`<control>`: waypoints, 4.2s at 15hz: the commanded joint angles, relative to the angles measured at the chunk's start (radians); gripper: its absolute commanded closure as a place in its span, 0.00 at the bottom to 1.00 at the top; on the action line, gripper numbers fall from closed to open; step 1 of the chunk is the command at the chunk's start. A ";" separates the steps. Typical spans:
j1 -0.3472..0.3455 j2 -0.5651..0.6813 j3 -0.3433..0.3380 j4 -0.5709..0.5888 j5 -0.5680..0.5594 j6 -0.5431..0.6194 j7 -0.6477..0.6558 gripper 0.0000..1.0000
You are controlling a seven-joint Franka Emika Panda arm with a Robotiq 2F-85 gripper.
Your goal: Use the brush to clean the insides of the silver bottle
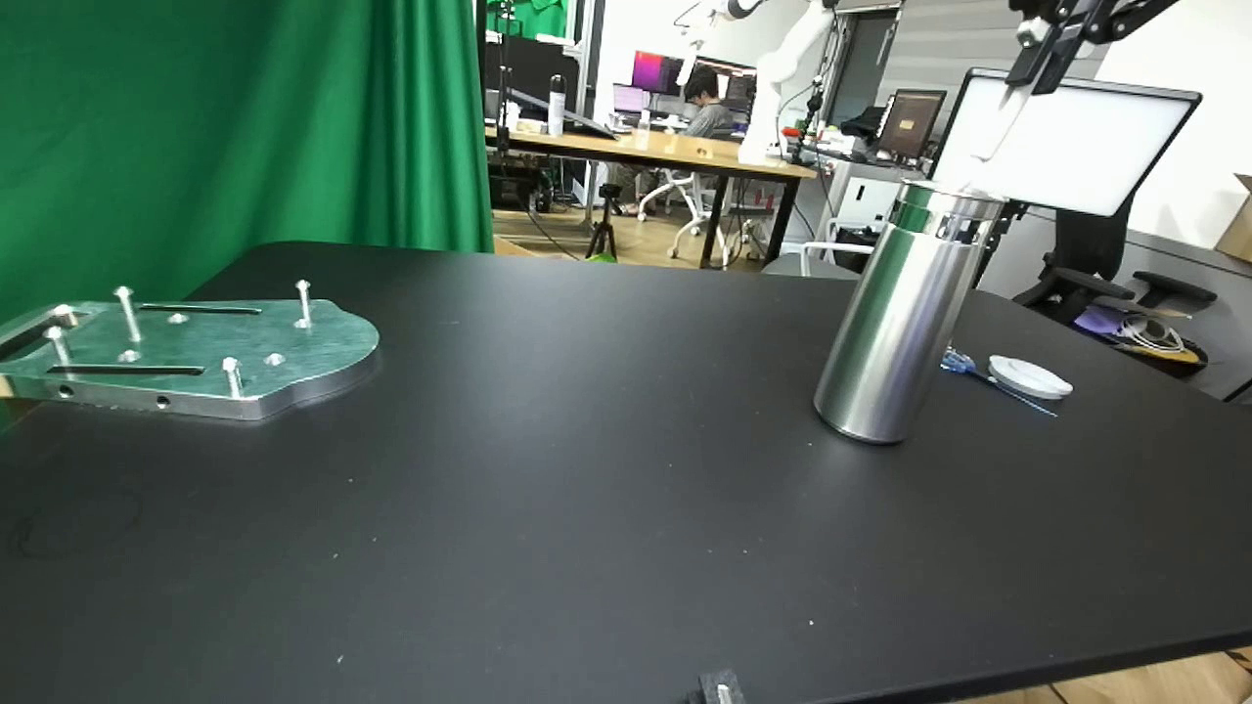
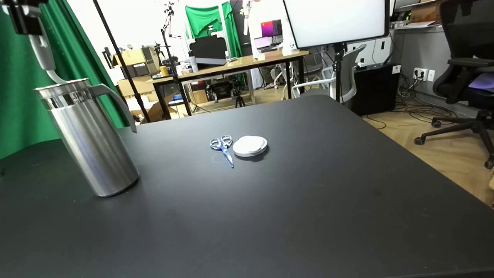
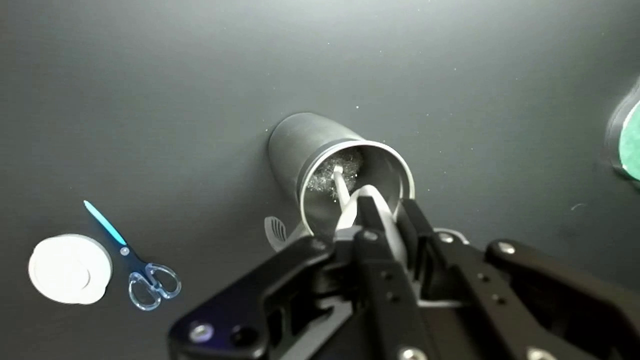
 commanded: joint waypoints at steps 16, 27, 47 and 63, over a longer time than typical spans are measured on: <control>-0.011 0.080 -0.016 0.043 -0.013 -0.030 -0.034 0.96; 0.003 0.070 0.010 0.056 -0.017 -0.052 -0.015 0.96; 0.021 0.000 0.031 0.006 -0.043 0.031 -0.028 0.96; 0.053 -0.029 0.064 0.013 -0.049 -0.011 -0.017 0.96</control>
